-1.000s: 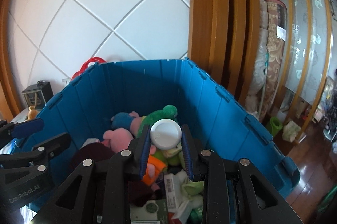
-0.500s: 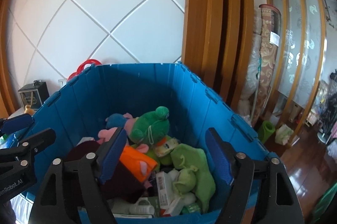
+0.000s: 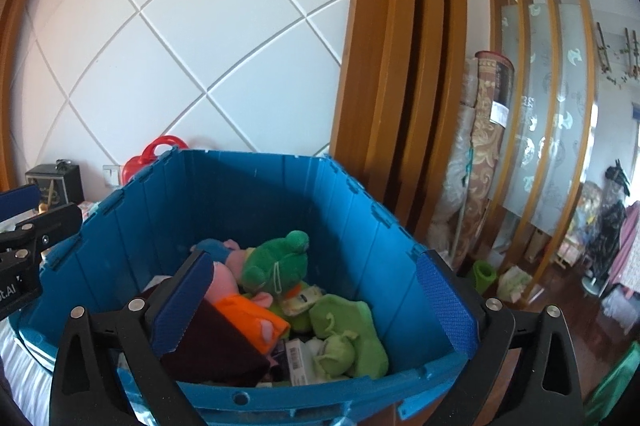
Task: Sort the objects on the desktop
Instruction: 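Withdraw both tools from the crate back over the bed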
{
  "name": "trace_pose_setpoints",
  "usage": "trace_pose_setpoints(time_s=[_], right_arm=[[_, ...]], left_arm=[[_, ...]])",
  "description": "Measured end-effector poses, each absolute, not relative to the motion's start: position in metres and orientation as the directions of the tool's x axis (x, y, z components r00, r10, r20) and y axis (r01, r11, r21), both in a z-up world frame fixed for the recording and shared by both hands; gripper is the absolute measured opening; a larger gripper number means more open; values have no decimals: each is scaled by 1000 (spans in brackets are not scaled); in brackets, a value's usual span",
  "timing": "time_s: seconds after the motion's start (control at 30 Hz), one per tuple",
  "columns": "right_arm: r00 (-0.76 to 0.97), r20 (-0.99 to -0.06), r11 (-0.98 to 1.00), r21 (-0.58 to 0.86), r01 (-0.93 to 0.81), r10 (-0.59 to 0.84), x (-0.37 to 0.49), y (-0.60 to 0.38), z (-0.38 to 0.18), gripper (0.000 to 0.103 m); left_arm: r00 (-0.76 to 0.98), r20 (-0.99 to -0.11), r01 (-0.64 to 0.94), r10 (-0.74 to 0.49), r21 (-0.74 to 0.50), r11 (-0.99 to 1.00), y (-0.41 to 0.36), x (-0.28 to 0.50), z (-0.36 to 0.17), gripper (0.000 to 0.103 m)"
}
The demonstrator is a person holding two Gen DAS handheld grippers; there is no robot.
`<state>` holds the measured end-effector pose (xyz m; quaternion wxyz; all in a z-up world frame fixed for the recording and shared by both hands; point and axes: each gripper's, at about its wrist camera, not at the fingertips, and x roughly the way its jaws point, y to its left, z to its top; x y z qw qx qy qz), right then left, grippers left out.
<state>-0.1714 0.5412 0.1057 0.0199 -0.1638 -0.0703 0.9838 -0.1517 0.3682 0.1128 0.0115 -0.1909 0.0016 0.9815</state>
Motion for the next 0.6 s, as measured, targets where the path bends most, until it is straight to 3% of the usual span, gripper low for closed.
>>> trace_pose_setpoints(time_s=[0.6], right_arm=[[-946,-280,-970,-130,206,-163,-150,365,113,103]], left_arm=[[-902,-416,133,-116,-13,-991,180,-131,92,61]])
